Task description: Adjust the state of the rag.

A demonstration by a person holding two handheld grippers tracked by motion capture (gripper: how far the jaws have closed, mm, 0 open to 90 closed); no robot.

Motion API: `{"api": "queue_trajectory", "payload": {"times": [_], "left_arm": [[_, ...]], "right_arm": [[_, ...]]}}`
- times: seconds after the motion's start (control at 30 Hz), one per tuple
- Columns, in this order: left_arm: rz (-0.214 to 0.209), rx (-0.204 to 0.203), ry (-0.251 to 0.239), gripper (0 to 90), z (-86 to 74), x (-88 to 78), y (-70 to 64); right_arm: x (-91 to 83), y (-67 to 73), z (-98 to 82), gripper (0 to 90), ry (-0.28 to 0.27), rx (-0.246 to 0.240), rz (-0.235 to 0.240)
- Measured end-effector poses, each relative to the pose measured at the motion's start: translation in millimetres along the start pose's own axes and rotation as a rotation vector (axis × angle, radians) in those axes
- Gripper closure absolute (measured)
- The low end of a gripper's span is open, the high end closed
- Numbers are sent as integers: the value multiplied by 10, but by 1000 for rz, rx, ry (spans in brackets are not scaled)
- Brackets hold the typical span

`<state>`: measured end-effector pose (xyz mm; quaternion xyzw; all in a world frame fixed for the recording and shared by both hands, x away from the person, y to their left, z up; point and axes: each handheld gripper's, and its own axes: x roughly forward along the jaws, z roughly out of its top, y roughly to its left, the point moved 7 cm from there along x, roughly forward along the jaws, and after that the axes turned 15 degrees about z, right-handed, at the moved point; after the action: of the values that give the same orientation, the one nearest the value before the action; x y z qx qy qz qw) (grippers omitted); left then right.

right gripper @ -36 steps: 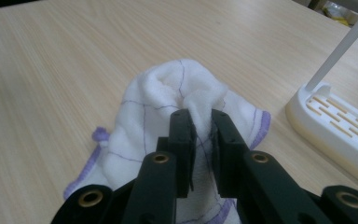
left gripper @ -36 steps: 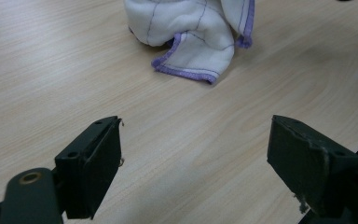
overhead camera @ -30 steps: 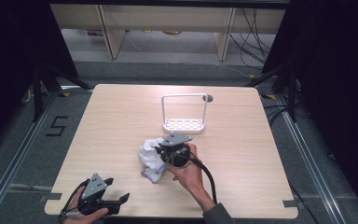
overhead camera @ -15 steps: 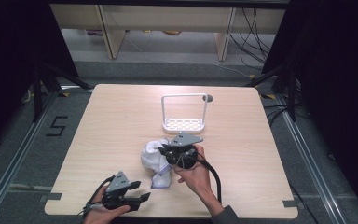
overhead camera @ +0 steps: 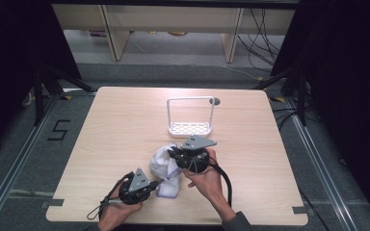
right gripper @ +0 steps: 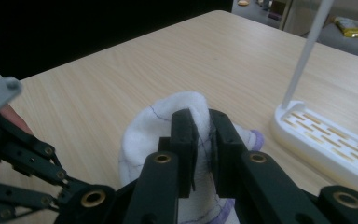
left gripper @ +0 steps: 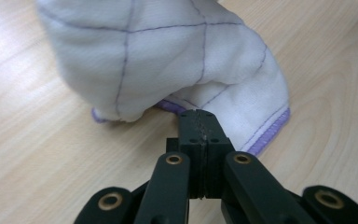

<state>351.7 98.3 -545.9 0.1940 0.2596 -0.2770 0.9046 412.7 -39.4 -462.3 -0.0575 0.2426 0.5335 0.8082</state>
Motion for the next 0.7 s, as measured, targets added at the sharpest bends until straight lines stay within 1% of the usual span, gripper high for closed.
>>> {"api": "queue_trajectory", "payload": {"times": [0.03, 0.07, 0.1, 0.13, 0.17, 0.2, 0.23, 0.27, 0.3, 0.33, 0.37, 0.4, 0.43, 0.47, 0.5, 0.53, 0.57, 0.6, 0.63, 0.67, 0.7], "left_arm": [[10, -5, -5, 895, 16, -29, 40], [10, -5, -5, 895, 16, -29, 40], [6, -58, -32, 895, 54, -73, 97], [6, -58, -32, 894, 54, -73, 97], [-7, -65, -21, 893, 49, -93, 128], [-19, -118, -37, 866, 62, -71, 92], [-23, -125, -5, 773, 40, -74, 83], [-23, -125, -5, 692, 40, -74, 83], [-40, -159, -8, 692, 39, -41, 30], [-45, -141, 17, 622, 14, -20, -2], [-41, -150, 22, 578, 1, 14, -41], [-50, -106, 47, 537, -25, 49, -85], [-50, -106, 47, 522, -25, 49, -85], [-54, -97, 37, 516, -5, 77, -155], [-55, -71, 48, 515, -11, 86, -176], [-55, -71, 48, 520, -11, 86, -176], [-50, -36, 63, 532, -37, 116, -212], [-34, 4, 76, 562, -58, 138, -197], [-37, -4, 67, 605, -57, 154, -211], [-37, -4, 67, 670, -57, 154, -211], [-28, 65, 53, 760, -52, 164, -185]], "right_arm": [[-37, -4, -8, 818, -2, 28, -13], [-37, -4, -8, 818, -2, 28, -13], [-94, -37, -8, 819, -14, 31, -14], [-94, -37, -8, 819, -14, 31, -14], [-141, -68, -7, 819, -19, 10, -17], [-161, -69, -21, 819, -21, 37, -31], [-167, -77, -29, 819, -18, 33, -23], [-167, -77, -29, 819, -18, 33, -23], [-180, -81, -36, 819, -16, 38, -29], [-184, -80, -40, 819, -14, 33, -28], [-169, -70, -36, 819, -24, 32, -14], [-175, -70, -36, 819, -21, 31, -19], [-175, -70, -36, 819, -21, 31, -19], [-188, -67, -37, 819, -17, 33, -24], [-189, -66, -36, 819, -18, 31, -24], [-189, -66, -36, 819, -18, 31, -24], [-193, -73, -40, 818, -11, 30, -22], [-192, -75, -43, 818, -12, 31, -22], [-195, -76, -45, 818, -12, 31, -23], [-195, -76, -45, 818, -12, 31, -23], [-197, -72, -44, 818, -12, 25, -19]]}}
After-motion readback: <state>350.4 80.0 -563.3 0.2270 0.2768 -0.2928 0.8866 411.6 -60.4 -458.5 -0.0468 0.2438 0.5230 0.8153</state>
